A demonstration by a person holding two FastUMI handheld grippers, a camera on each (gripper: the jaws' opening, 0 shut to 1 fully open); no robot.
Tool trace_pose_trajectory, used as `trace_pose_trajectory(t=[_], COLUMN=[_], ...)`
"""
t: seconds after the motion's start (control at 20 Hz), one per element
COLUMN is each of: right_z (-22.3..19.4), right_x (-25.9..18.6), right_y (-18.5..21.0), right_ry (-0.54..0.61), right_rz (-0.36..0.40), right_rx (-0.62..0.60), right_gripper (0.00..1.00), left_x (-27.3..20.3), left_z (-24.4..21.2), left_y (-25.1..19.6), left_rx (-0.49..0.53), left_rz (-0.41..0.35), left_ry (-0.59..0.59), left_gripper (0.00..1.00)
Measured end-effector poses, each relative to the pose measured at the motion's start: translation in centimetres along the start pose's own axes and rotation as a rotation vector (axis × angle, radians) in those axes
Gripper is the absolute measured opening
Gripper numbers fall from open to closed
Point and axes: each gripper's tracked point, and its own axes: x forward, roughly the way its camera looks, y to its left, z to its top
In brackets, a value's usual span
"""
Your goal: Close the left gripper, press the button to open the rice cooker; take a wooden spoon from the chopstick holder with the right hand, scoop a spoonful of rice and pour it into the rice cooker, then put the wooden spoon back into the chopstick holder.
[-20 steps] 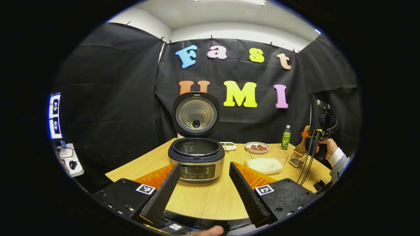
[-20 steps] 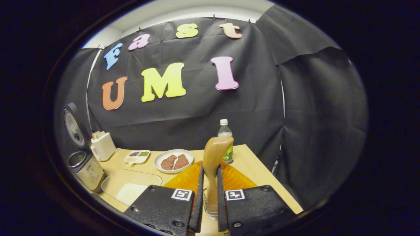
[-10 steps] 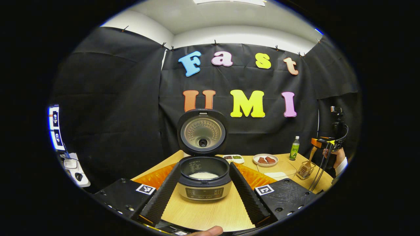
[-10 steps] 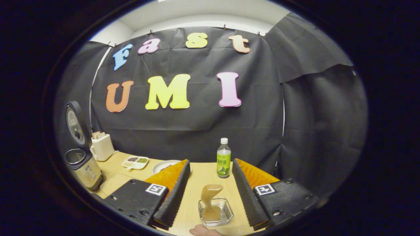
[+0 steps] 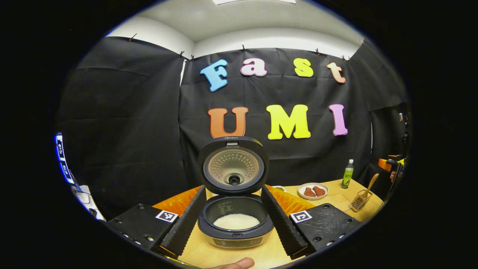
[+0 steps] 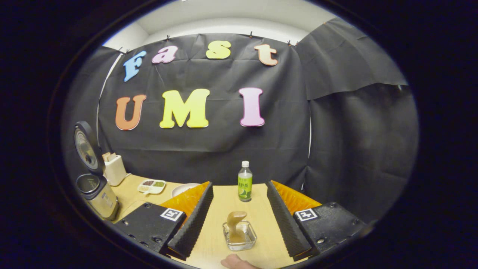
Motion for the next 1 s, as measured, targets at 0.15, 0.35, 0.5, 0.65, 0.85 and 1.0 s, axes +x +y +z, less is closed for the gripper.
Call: trace_pose_trajectory(t=[0.15,0.35,0.5,0.65,0.85,1.0], right_z=[0.7,1.2,1.8,2.1,2.3,2.2], right_x=[-2.7,-5.9,-8.2,-9.1,-9.7,-9.6], right_y=[0.6,1.2,1.5,1.7,2.3,2.3], right_ry=[-0.027,-0.061,-0.103,-0.124,-0.14,-0.141], right_rz=[0.041,0.074,0.087,0.106,0.133,0.146], right_rx=[0.025,-0.008,-0.017,-0.02,-0.031,-0.046], right_gripper=[0.94,0.94,0.95,0.95,0.95,0.95], left_x=[3.0,6.4,8.2,9.7,12.6,16.0], left_z=[1.6,4.0,6.8,10.0,12.6,12.9], left_y=[0.1,-0.1,0.1,0.7,0.9,1.7], left_rx=[0.027,0.044,0.032,-0.024,-0.083,-0.158], left_rz=[0.006,-0.021,-0.017,-0.015,-0.051,-0.042], left_ry=[-0.026,-0.033,-0.053,-0.08,-0.084,-0.06], left_gripper=[0.94,0.94,0.96,0.96,0.96,0.96])
